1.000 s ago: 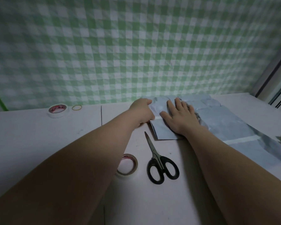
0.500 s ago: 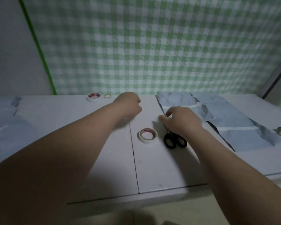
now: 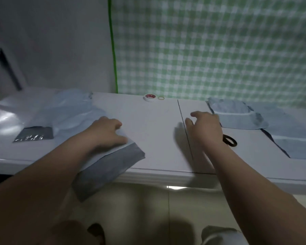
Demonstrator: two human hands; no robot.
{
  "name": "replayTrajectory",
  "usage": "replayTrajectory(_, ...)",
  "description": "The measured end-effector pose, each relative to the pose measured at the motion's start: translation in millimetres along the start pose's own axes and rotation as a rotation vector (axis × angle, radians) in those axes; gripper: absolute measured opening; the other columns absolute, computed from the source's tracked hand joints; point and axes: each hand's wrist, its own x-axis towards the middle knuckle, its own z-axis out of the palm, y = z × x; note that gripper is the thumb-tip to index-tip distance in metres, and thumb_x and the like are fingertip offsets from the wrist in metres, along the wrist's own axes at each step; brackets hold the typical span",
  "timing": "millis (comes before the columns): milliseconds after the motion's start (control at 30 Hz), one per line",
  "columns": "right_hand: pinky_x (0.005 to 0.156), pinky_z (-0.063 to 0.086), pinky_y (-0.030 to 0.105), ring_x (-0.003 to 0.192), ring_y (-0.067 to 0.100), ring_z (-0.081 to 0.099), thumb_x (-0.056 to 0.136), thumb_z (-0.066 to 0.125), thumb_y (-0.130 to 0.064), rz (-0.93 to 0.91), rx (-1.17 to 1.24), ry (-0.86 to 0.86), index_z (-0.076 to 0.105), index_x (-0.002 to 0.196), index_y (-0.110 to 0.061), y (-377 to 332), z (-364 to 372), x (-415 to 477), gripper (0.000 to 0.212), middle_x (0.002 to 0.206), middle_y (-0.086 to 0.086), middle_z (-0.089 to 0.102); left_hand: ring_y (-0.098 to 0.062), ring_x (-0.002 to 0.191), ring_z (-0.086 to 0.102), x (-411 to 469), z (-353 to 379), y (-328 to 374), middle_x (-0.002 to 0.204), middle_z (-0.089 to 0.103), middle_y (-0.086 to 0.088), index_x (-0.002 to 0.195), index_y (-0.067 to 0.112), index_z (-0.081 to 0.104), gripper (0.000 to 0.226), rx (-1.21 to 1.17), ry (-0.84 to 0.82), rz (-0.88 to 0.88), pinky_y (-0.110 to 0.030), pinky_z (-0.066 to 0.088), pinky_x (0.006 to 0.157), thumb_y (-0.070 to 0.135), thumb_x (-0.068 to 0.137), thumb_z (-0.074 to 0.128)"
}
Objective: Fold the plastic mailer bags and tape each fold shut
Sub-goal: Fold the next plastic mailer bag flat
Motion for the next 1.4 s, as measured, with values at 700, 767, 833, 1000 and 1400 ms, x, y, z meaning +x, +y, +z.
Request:
replayTrajectory(700, 0.097, 0.041, 0.027, 0.12, 0.024, 0.051, 0.084, 0.064, -0.02, -0.067, 0.285, -0.532, 0.054, 0.127, -0.014, -170, 76, -13, 0.045, 0.131, 0.003, 0.055, -0.02, 0.068, 0.05, 6, -23, -114, 0.068, 0.048, -0.009, 0.068, 0.008, 0.05, 0.024, -1.173, 0.422, -0.579, -0.025, 0.045, 0.051, -0.011, 0.077, 0.062)
replayTrajectory(767, 0.083, 0.046, 0.025, 0.106, 0.024, 0.057, 0.079, 0.068, -0.021, -0.047, 0.2, -0.537, 0.061, 0.116, -0.014, -169, 81, -9, 0.038, 0.117, 0.005, 0.061, -0.015, 0.05, 0.044, 11, -26, -111, 0.054, 0.047, -0.006, 0.06, 0.011, 0.043, 0.033, -1.28, 0.327, -0.585, -0.016, 0.039, 0.035, -0.013, 0.079, 0.056)
replayTrajectory(833, 0.063, 0.042, 0.022, 0.082, 0.023, 0.058, 0.074, 0.068, -0.021, -0.016, 0.135, -0.522, 0.065, 0.093, -0.013, -165, 85, -8, 0.021, 0.093, 0.004, 0.065, -0.011, 0.046, 0.044, 14, -25, -105, 0.052, 0.051, -0.003, 0.064, 0.012, 0.048, 0.03, -1.359, 0.295, -0.583, -0.012, 0.037, 0.032, -0.011, 0.082, 0.055)
replayTrajectory(1000, 0.065, 0.039, 0.024, 0.082, 0.025, 0.056, 0.082, 0.058, -0.02, -0.039, 0.08, -0.511, 0.06, 0.086, -0.009, -148, 88, -5, 0.011, 0.087, 0.006, 0.059, -0.015, 0.05, 0.046, 20, -23, -75, 0.075, 0.052, -0.01, 0.093, 0.012, 0.062, 0.031, -1.272, 0.298, -0.451, -0.011, 0.04, 0.034, -0.015, 0.083, 0.049)
replayTrajectory(1400, 0.066, 0.03, 0.026, 0.09, 0.025, 0.053, 0.089, 0.05, -0.019, 0.165, 0.26, -0.156, 0.061, 0.092, -0.01, -48, 15, -3, 0.014, 0.087, 0.001, 0.057, -0.023, 0.074, 0.059, 68, 4, 7, 0.089, 0.063, -0.014, 0.074, 0.015, 0.062, 0.033, -1.192, 0.284, -0.208, -0.024, 0.052, 0.063, -0.015, 0.081, 0.052)
